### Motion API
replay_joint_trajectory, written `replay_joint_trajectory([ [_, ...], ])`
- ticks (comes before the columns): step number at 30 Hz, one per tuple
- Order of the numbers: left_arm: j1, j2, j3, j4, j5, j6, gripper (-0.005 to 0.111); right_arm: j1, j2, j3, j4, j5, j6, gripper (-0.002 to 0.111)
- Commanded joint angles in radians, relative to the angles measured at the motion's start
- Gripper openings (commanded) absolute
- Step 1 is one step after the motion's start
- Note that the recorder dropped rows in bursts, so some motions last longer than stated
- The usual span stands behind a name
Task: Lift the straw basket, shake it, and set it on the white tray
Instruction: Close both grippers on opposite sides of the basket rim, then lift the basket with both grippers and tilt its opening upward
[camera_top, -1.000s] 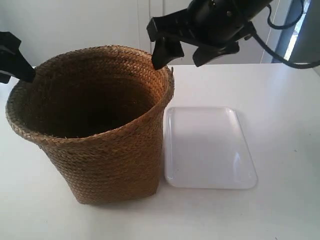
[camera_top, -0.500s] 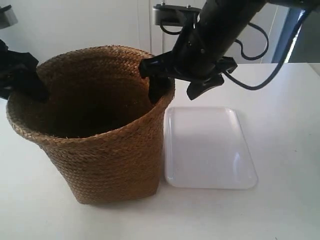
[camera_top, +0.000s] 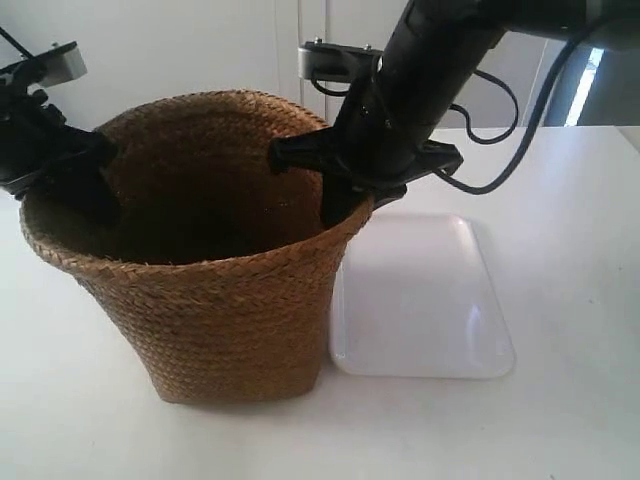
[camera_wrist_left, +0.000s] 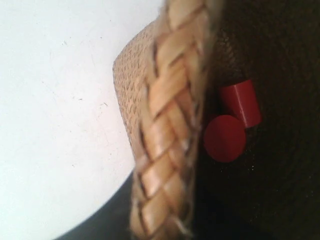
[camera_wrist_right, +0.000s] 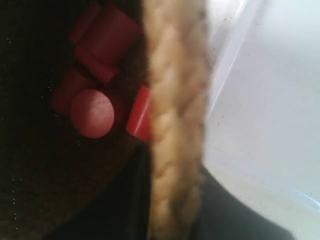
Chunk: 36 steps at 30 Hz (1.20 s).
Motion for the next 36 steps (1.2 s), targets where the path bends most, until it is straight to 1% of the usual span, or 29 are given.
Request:
replay_joint_trajectory([
  [1,-0.007,-0.03,0.005,-0.046,-0.034,0.055,0.0,-0.001,-0.025,-0.005,-0.035,-0.011,-0.06,0.0],
  [3,-0.007,-0.084,0.012,-0.094,-0.075,0.08,0.0,0.011,-0.06,-0.005,-0.055,-0.043,-0.063,0.0],
  [6,-0.007,-0.192,0.059,-0.114,-0.143,0.109,0.0,0.048,-0.14,0.016,-0.095,-0.105,-0.063,0.0],
  [9,-0.007,-0.315,0.166,-0.117,-0.214,0.125,0.0,0.099,-0.22,0.093,-0.145,-0.194,-0.046,0.0],
  [12,-0.011,-0.418,0.294,-0.167,-0.336,0.158,0.0,0.134,-0.267,0.179,-0.169,-0.291,-0.024,0.0],
  [14,-0.036,-0.466,0.355,-0.19,-0.383,0.189,0.0,0.145,-0.281,0.224,-0.169,-0.34,-0.024,0.0],
  [15,-0.048,-0.475,0.367,-0.187,-0.385,0.194,0.0,0.147,-0.283,0.231,-0.169,-0.34,-0.024,0.0],
  [20,-0.096,-0.48,0.359,-0.176,-0.387,0.192,0.0,0.147,-0.281,0.214,-0.226,-0.234,-0.025,0.0],
  [24,-0.103,-0.48,0.343,-0.19,-0.394,0.194,0.0,0.147,-0.281,0.203,-0.262,-0.182,-0.021,0.0],
  [26,-0.101,-0.48,0.343,-0.22,-0.426,0.194,0.0,0.147,-0.281,0.205,-0.26,-0.173,-0.019,0.0],
  [28,-0.101,-0.478,0.343,-0.231,-0.438,0.192,0.0,0.147,-0.283,0.218,-0.251,-0.193,-0.019,0.0],
  [33,-0.107,-0.493,0.353,-0.227,-0.476,0.214,0.0,0.149,-0.321,0.301,-0.256,-0.315,0.005,0.0],
  [36,-0.138,-0.509,0.353,-0.254,-0.451,0.207,0.0,0.149,-0.348,0.307,-0.258,-0.329,0.005,0.0],
])
